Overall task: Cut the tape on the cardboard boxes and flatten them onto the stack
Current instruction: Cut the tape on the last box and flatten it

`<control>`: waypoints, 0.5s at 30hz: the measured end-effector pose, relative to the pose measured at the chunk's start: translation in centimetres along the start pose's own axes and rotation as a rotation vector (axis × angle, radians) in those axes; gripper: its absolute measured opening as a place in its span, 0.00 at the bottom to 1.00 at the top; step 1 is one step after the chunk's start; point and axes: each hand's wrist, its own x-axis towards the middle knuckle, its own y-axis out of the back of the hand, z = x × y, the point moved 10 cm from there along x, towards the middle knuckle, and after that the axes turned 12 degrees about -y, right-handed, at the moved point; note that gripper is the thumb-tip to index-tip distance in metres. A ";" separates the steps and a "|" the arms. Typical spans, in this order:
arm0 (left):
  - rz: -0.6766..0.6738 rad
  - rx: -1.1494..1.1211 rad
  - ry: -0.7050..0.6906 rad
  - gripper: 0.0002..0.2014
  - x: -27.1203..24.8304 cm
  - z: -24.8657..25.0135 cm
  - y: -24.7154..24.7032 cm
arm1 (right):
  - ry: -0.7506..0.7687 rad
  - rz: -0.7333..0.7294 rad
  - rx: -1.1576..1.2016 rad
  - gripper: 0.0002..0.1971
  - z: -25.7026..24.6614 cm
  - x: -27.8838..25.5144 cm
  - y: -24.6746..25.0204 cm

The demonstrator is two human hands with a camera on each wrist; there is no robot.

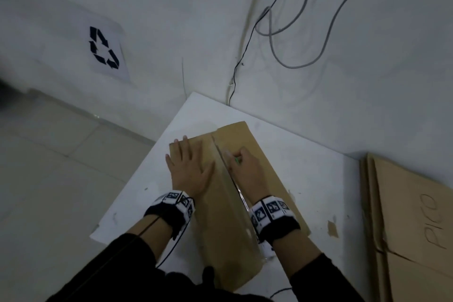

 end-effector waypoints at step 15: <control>0.032 -0.024 0.026 0.43 0.4 -0.5 -0.1 | 0.078 -0.057 -0.095 0.16 -4.8 3.7 -2.5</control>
